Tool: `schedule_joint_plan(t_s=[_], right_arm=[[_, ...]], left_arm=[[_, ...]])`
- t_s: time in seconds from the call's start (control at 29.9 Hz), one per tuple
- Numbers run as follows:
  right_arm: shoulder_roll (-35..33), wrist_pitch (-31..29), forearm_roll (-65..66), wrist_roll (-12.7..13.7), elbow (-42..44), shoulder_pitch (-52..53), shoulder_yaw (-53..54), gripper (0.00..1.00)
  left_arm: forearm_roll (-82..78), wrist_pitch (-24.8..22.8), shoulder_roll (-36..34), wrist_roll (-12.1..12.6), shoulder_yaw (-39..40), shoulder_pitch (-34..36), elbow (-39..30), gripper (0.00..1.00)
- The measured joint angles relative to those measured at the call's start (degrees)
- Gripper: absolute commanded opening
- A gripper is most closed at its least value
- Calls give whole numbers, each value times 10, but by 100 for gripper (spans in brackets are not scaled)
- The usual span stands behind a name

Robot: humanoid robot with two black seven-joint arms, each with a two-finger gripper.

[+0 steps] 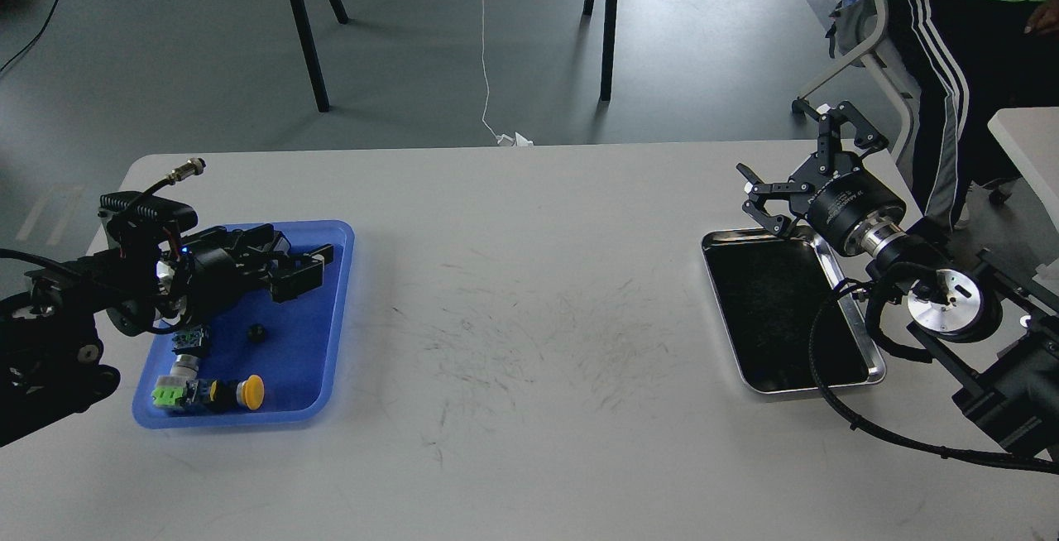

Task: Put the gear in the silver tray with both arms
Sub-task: 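Close the left gripper on the black gear inside the blue tray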

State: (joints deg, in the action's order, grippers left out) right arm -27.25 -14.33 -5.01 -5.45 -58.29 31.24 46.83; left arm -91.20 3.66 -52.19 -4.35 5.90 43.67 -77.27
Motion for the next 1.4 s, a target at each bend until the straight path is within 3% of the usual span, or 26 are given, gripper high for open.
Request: schedule_joint_plan(t_s=[0.27,0.37,0.53,1.4], right_arm=[[-6,0,0,0,0,1,-1,99],[-6,0,1,0,0,1,-1,99],[-6,0,1,0,1,1,-3,99],[-6,-2,1,0,1,1,-4,99]], left_arm=[[-48,17,31,-12,10,-30,38,96],[-45,27,35,-27,14,-44,42,91],[-69,33,41,-41,14,-56,59,74],[-82,56,92,-44,11,-73,166,76]])
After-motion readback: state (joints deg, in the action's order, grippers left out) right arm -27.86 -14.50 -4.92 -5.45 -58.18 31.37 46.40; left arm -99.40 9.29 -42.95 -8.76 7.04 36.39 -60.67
